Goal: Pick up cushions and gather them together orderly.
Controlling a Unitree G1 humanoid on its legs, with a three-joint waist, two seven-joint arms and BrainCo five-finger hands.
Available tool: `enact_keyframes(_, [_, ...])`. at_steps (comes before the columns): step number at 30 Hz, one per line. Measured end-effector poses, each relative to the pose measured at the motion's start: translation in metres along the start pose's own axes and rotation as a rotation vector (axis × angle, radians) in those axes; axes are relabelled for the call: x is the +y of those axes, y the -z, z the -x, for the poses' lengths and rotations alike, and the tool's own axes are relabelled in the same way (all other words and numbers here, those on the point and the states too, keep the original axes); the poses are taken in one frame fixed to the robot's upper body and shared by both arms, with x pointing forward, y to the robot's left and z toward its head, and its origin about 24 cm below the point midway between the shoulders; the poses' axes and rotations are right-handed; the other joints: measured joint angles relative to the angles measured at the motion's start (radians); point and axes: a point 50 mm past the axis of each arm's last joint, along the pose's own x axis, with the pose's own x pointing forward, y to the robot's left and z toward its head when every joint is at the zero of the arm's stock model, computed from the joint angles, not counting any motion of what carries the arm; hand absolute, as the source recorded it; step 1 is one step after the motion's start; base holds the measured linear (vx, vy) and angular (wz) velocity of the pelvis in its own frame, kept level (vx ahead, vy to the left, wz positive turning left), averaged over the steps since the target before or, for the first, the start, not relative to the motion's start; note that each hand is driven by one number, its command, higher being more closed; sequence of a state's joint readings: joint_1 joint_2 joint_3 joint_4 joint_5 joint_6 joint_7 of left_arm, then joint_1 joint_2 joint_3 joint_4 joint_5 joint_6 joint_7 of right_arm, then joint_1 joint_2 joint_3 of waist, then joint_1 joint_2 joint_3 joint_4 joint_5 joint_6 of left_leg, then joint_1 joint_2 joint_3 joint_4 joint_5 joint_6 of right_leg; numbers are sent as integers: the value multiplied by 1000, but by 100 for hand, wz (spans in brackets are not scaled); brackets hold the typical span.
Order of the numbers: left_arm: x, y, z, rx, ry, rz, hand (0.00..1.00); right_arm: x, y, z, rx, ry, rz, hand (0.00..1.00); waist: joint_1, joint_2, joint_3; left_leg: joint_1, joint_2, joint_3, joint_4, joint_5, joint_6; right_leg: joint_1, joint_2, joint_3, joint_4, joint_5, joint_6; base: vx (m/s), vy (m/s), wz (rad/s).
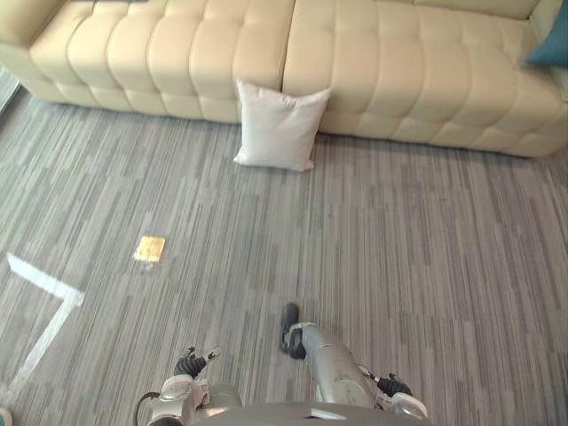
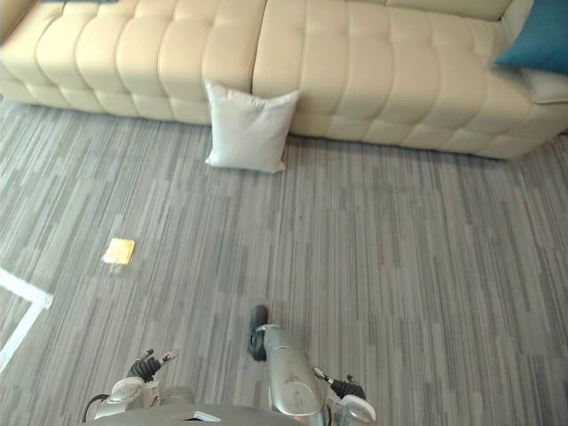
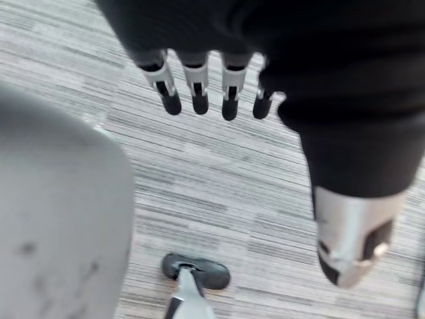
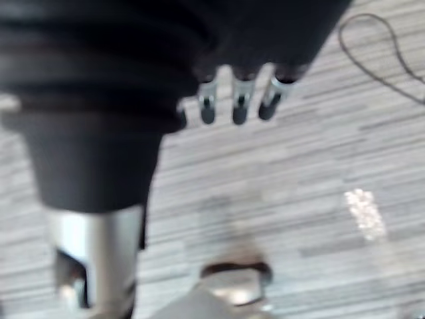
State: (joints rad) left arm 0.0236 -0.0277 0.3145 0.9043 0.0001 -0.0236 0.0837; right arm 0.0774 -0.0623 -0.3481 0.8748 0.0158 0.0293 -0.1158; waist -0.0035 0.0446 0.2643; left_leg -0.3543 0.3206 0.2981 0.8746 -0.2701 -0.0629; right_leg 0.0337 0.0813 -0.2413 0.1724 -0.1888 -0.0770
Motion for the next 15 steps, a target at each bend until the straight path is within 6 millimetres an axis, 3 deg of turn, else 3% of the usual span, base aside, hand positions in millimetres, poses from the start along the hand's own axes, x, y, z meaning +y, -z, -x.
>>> enact_keyframes(3, [-3, -5, 0, -24, 2, 24, 0, 5, -2, 0, -12, -21, 16, 0, 33, -6, -4, -46, -51, -30, -290, 36, -18, 53, -9, 28, -29, -27, 30, 322, 106, -35])
enact_keyframes(4, [-4, -6, 0, -29, -5, 40, 0, 14, -4, 1, -16, -45, 12, 0, 53, -7, -7, -44, -71, -55, -478, 87, -25, 79, -11, 56, -25, -60, 62, 394, 191, -67])
enact_keyframes(5, [-3, -5, 0, -26, -11, 48, 0, 18, -4, 1, -18, -55, 17, 0, 60, -12, -15, -45, -73, -55, -529, 115, -17, 100, -19, 73, -21, -77, 75, 695, 357, -87])
enact_keyframes(6, [2, -3, 1, -22, -25, 53, 0, 28, 3, 4, 0, -82, 7, 0, 66, -44, -41, -34, -107, -71, -527, 202, 12, 125, -55, 108, -14, -109, 110, 609, 313, -72])
enact_keyframes(7, [5, 0, 1, -11, -36, 65, 0, 34, 9, 7, 17, -94, -3, 0, 67, -61, -77, -27, -138, -70, -518, 260, 45, 132, -88, 129, -4, -124, 135, 798, 384, -78])
enact_keyframes(8, [10, -1, 1, -12, -48, 76, 0, 40, 9, 8, 19, -109, -11, 0, 66, -91, -90, -29, -153, -46, -459, 239, 68, 110, -125, 148, 59, -132, 149, 551, 254, -58])
enact_keyframes(9, [12, -1, 1, -12, -52, 80, 0, 43, 10, 9, 19, -115, -17, 0, 67, -102, -91, -20, -162, -36, -442, 207, 71, 91, -140, 151, 116, -134, 156, 756, 379, -48])
enact_keyframes(10, [15, 0, 0, -3, -56, 88, 0, 45, 9, 9, 17, -119, -22, 0, 66, -112, -91, 10, -172, -14, -408, 156, 85, 26, -175, 155, 304, -119, 181, 575, 312, -22])
enact_keyframes(11, [15, 1, -1, 11, -56, 88, 0, 45, 7, 8, 11, -118, -21, 0, 59, -111, -89, 46, -180, -7, -400, 122, 100, -38, -204, 157, 495, -60, 205, 553, 302, -11])
enact_keyframes(12, [15, 2, -1, 18, -55, 87, 0, 44, 6, 8, 8, -119, -19, 0, 56, -111, -89, 62, -185, -7, -398, 113, 104, -59, -214, 158, 557, -39, 211, 408, 192, 9])
enact_keyframes(13, [14, 5, -1, 34, -47, 79, 0, 44, 4, 8, -8, -118, -18, 0, 53, -110, -88, 137, -198, 1, -406, 88, 120, -121, -243, 158, 759, -16, 213, 468, 191, 11])
enact_keyframes(15, [11, 7, 0, 37, -34, 69, 0, 46, -2, 8, -37, -124, -21, 0, 53, -91, -80, 269, -199, 7, -469, 49, 112, -193, -262, 110, 897, -15, 198, 462, 140, 1])
